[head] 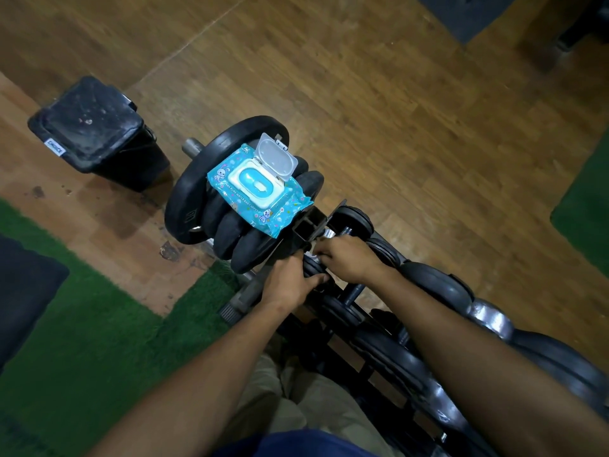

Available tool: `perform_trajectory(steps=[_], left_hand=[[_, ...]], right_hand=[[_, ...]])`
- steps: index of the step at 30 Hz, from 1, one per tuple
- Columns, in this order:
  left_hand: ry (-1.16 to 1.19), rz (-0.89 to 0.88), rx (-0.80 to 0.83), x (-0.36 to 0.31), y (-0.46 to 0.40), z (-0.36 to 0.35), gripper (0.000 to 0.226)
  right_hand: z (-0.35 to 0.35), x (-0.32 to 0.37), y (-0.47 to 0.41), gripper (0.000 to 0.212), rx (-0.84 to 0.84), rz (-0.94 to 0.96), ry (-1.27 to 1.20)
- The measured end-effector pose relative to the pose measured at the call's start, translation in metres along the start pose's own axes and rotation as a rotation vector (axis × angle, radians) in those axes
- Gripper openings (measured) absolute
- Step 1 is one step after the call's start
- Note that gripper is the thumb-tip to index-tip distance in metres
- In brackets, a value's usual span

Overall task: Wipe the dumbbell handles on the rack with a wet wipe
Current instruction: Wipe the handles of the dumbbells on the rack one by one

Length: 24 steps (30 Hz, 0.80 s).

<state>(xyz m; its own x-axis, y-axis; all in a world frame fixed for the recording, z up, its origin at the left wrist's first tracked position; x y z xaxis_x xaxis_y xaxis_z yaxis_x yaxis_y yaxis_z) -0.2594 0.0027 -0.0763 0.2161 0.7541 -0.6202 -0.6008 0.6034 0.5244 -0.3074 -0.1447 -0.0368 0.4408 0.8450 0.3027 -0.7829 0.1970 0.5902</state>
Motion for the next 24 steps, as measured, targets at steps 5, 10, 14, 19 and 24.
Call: perform_trajectory(steps=[5,10,14,19,24], left_hand=[[-0.011,-0.011,0.001,0.000,0.000,0.001,0.066],[-0.008,-0.037,0.002,-0.004,0.002,0.004,0.076],[-0.020,-0.046,-0.005,-0.005,0.003,0.006,0.071],[-0.032,-0.064,-0.010,-0.005,0.001,0.005,0.071],[-0.029,-0.067,0.001,-0.004,0.000,0.003,0.063]], right_hand=[[-0.010,-0.018,0.028,0.032,-0.157,-0.348,-0.448],[-0.033,-0.019,0.031,0.023,-0.315,-0.771,-0.946],[-0.053,-0.001,0.020,0.022,-0.198,-0.996,-1.315],[-0.048,-0.004,0.014,0.028,-0.032,-1.024,-1.498],[-0.034,-0.006,0.010,0.027,-0.009,-1.012,-1.702]])
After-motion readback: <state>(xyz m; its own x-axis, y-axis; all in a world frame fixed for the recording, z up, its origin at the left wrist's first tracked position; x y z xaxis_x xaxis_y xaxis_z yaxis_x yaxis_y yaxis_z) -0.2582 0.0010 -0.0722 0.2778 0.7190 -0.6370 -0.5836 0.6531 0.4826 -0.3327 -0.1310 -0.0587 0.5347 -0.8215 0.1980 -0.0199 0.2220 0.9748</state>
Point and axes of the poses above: each hand's wrist, its own y-axis away from the middle knuckle, its own z-axis out of the back of the hand, x = y × z, the point moved 2 cm from there along -y, towards the middle knuckle, and after that the axes turned 4 degrees about -z, right-handed, at the moved point
